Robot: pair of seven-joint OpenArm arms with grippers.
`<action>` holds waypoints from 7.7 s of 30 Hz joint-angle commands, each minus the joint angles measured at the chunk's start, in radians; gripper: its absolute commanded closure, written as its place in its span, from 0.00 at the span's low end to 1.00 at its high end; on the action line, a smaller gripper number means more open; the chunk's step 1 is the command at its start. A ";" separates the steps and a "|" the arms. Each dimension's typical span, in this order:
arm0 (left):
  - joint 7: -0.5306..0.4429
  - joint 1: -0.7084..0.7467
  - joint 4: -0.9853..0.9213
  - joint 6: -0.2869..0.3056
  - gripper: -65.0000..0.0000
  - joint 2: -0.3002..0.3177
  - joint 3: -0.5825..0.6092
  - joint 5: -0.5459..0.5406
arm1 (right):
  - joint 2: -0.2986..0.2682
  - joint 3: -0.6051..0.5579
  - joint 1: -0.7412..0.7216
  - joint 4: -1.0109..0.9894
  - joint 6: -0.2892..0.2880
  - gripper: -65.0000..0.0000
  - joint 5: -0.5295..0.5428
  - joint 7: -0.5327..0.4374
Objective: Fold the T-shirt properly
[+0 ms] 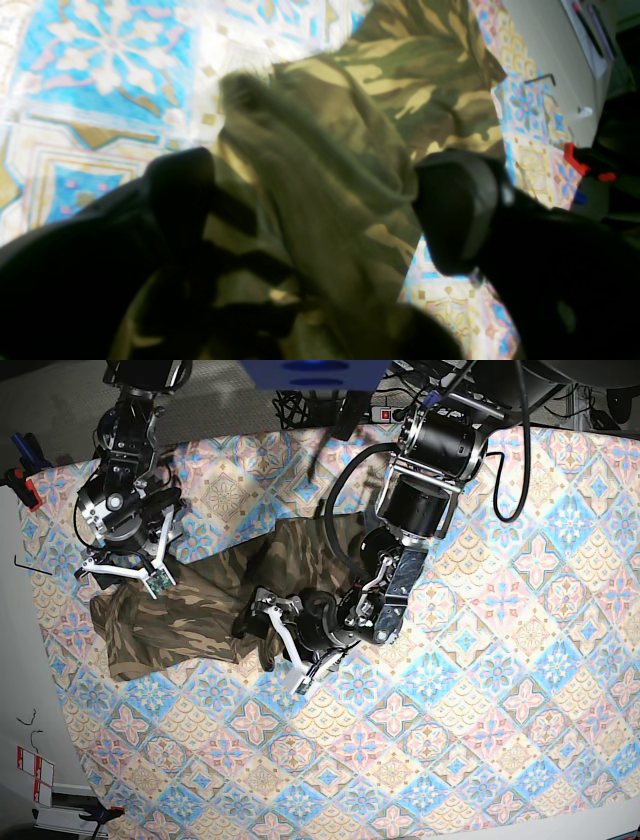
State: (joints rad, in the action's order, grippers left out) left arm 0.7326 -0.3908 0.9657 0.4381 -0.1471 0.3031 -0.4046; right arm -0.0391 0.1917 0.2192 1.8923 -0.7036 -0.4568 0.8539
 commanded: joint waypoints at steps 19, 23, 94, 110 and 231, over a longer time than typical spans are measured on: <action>-0.049 0.069 0.457 0.135 0.14 0.148 0.149 -0.144 | -0.006 0.012 -0.017 0.023 0.005 0.37 0.003 -0.011; 0.041 0.180 0.615 0.135 0.14 0.274 0.104 -0.142 | -0.003 0.047 -0.042 0.025 0.005 0.37 0.005 -0.012; 0.101 0.482 0.596 0.135 0.17 0.465 -0.169 -0.133 | -0.184 0.602 -0.705 -1.051 0.005 0.96 0.005 -0.177; 0.097 0.319 0.480 0.135 0.37 0.333 -0.088 -0.132 | 0.032 0.300 -0.508 -0.294 0.005 0.96 0.005 0.189; 0.230 0.335 0.635 0.141 1.00 0.295 0.327 0.019 | 0.143 -0.168 -0.493 -0.643 0.005 0.95 0.023 0.054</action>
State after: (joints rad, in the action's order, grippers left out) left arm 0.9802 -0.0414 1.5795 0.5735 0.1577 0.6273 -0.3668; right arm 0.1055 0.0227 -0.2481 1.2278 -0.7036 -0.4221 0.9062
